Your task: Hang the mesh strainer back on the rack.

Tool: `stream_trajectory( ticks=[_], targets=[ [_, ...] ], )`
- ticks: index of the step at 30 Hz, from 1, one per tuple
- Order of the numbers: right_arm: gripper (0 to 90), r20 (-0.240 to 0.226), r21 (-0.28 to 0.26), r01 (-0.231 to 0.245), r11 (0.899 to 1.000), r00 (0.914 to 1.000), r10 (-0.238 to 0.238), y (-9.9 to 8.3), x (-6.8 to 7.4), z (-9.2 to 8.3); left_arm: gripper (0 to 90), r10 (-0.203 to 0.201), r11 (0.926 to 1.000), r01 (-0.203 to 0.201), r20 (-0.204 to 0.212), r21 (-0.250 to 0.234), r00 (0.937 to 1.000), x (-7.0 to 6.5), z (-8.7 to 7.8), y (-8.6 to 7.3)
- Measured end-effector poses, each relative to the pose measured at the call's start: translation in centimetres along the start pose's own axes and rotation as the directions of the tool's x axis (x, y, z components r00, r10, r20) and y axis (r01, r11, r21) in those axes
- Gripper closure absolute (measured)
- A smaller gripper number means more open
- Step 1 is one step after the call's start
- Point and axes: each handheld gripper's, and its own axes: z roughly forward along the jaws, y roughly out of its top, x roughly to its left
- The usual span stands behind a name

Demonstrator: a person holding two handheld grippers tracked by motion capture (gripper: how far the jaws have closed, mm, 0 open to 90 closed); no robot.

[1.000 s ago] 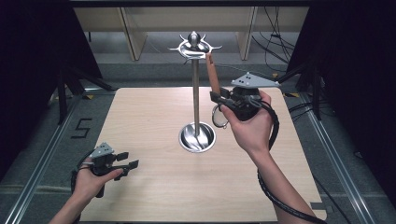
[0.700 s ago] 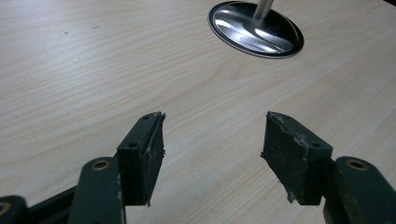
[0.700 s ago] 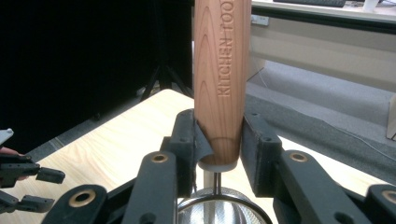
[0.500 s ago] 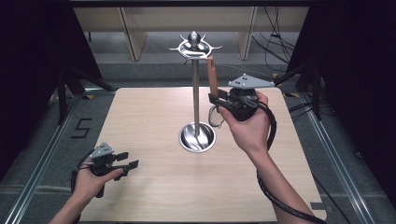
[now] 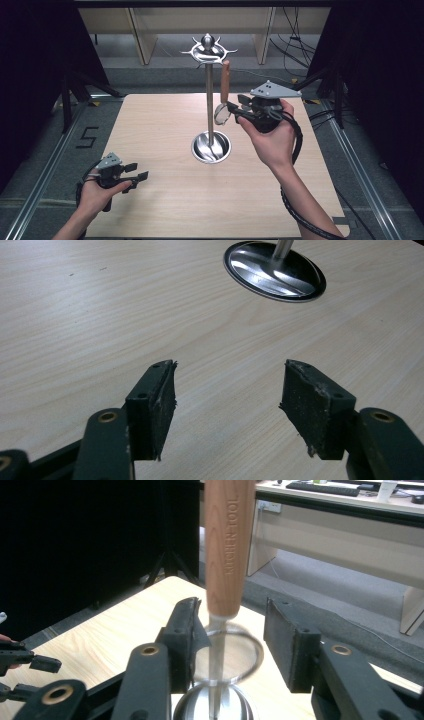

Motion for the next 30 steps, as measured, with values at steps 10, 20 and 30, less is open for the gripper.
stream_trajectory(
  ticks=[10, 20, 30],
  targets=[
    [54.8, 0.019, -0.001, -0.013, 1.0, 0.9997, 0.013, -0.8, -0.6, -2.2, 37.3, 0.002, 1.0, -0.002, 0.0, 0.007, 1.0, -0.1, 0.0, 0.0],
    [53.2, 0.039, 0.009, -0.033, 0.999, 0.9987, 0.032, -2.3, -1.6, -3.6, 37.3, -0.002, 1.0, 0.002, 0.001, 0.005, 1.0, -0.1, 0.1, 0.0],
    [50.9, 0.069, 0.05, -0.057, 0.997, 0.9962, 0.053, -4.8, -2.8, -5.0, 37.3, -0.006, 1.0, 0.006, -0.002, 0.002, 1.0, -0.1, 0.1, 0.0]
  ],
)
